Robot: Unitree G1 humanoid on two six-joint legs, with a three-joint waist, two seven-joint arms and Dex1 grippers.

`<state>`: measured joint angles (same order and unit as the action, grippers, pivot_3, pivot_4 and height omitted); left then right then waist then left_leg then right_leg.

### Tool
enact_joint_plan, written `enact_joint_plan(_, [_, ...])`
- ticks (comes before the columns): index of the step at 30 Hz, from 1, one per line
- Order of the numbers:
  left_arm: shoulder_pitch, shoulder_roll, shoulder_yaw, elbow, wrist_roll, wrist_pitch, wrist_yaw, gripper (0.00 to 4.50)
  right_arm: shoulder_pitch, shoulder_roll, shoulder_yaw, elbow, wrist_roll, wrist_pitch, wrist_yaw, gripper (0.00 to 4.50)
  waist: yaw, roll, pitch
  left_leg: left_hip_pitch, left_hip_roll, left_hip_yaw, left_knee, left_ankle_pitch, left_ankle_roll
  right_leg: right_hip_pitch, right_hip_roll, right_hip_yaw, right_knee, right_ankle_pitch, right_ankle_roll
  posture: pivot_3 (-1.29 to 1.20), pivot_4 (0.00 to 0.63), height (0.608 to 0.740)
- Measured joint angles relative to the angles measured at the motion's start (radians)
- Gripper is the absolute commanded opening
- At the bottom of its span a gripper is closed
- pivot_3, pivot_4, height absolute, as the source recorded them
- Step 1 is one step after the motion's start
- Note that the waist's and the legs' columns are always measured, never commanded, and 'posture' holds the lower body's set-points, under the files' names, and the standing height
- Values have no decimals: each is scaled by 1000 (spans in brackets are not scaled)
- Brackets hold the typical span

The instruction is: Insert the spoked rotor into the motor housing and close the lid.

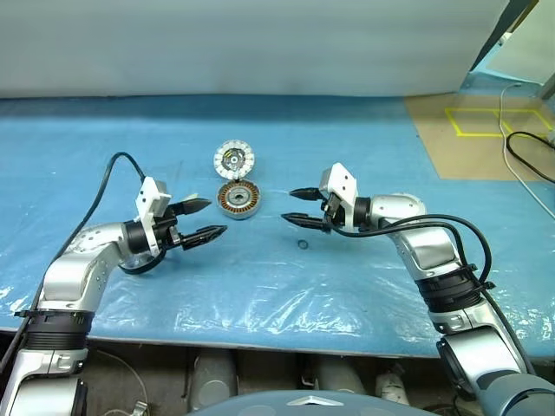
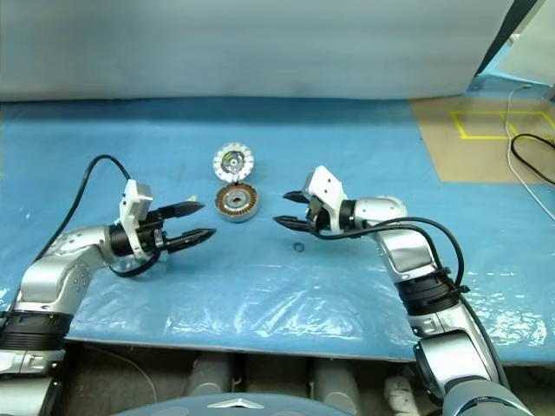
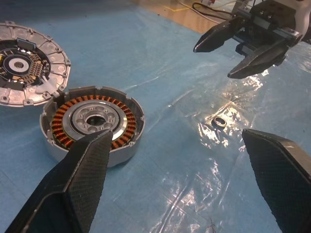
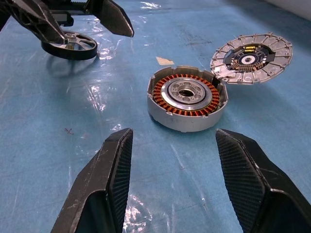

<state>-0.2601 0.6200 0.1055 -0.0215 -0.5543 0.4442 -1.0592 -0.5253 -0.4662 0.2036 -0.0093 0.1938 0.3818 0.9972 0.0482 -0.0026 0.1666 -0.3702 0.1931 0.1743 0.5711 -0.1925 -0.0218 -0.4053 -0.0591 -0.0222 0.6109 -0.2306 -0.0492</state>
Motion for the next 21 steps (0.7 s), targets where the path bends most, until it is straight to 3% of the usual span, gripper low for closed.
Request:
enact_joint_plan(4, [0, -5, 0, -23, -5, 14, 21, 4493, 0, -1, 1, 3, -1, -3, 0, 2844, 0, 0, 0, 0, 0, 0, 0, 0, 0, 0, 0, 0, 0, 0, 0, 0, 150, 740])
enact_joint_plan(7, [0, -6, 0, -34, -10, 21, 31, 4500, 0, -1, 1, 8, -1, -7, -1, 3380, 0, 0, 0, 0, 0, 0, 0, 0, 0, 0, 0, 0, 0, 0, 0, 0, 150, 740])
enact_joint_plan(11, [0, -6, 0, -34, -10, 24, 39, 4500, 0, -1, 0, 17, 0, -12, 1, 4446, 0, 0, 0, 0, 0, 0, 0, 0, 0, 0, 0, 0, 0, 0, 0, 0, 150, 740])
enact_joint_plan(21, [0, -3, 0, -34, -11, 23, 28, 4500, -11, -3, 1, 18, 2, -4, 11, 4446, -1, 0, 0, 0, 0, 0, 0, 0, 0, 0, 0, 0, 0, 0, 0, 0, 150, 740])
